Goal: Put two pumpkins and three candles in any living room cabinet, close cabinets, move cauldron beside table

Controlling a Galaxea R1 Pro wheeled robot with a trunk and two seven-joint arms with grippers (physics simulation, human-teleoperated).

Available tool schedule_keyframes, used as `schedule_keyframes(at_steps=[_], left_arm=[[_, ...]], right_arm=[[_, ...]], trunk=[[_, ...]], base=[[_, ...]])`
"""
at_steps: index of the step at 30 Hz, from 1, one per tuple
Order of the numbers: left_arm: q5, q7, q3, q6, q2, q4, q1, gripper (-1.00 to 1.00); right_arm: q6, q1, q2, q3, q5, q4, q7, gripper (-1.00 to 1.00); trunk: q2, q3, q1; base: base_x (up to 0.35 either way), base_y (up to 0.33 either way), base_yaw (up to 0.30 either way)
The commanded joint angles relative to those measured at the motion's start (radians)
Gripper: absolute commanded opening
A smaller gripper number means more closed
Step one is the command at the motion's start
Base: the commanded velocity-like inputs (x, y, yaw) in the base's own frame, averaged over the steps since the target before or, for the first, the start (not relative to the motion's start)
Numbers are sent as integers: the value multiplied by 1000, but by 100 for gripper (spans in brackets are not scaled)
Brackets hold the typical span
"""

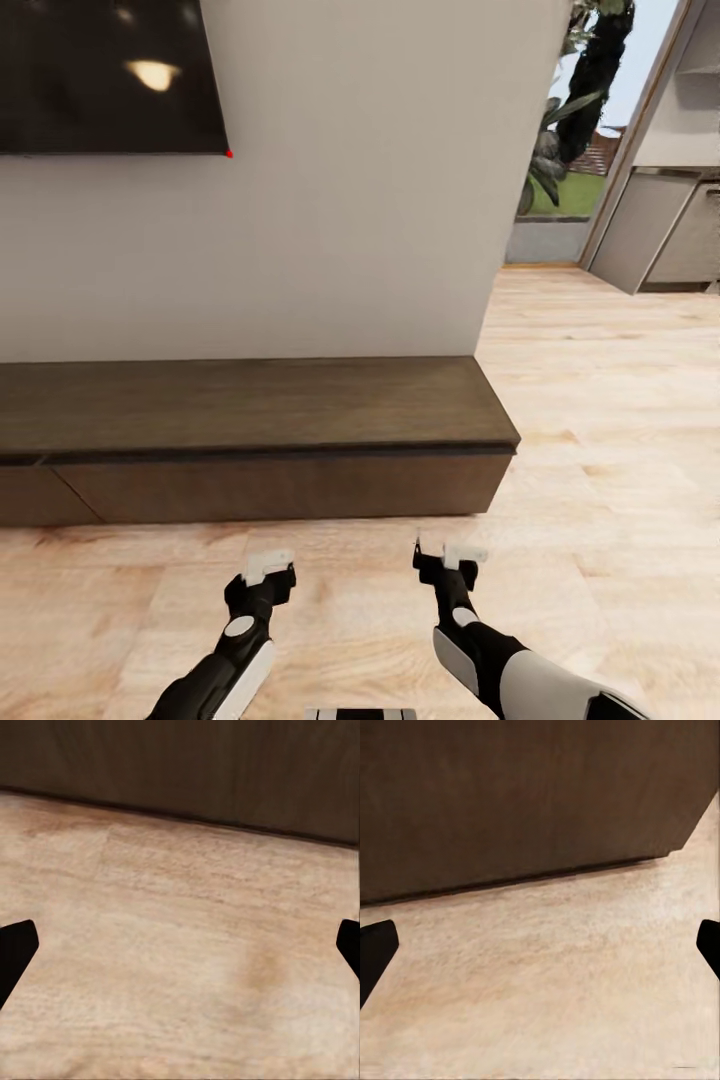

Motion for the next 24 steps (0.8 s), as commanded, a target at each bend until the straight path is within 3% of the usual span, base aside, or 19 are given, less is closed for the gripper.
schedule_keyframes(at_steps=[1,3,7,9,12,16,22,24], left_arm=[[3,23,-2,98,2,-31,0,100],[6,33,5,213,8,-82,1,100],[22,32,18,430,46,-168,3,100],[24,28,21,490,56,-175,4,100],[27,27,23,519,63,-178,6,100],[60,28,24,524,64,-141,6,100],[98,30,34,458,66,-77,7,100],[99,29,41,429,65,-14,7,100]], right_arm=[[31,-1,-1,6,-7,-18,11,100],[84,-1,-3,4,-8,-63,63,100],[246,-1,-4,0,-11,-131,170,100],[308,-1,-4,-1,-11,-140,207,100],[343,-1,-4,-2,-11,-144,234,100],[351,-1,-4,-2,-13,-139,248,100],[341,-1,-4,-1,-11,-135,252,100],[334,-1,-3,-1,-11,-132,249,100]], trunk=[[0,-1,-1],[0,-1,-1],[0,-1,-1],[0,-1,-1],[0,11,-2],[8,26,-7],[50,44,-30],[64,51,-38]], base=[[-128,0,0],[-67,0,0],[-19,0,0],[-5,0,0],[-1,0,0],[0,0,0],[0,0,0],[0,0,0]])
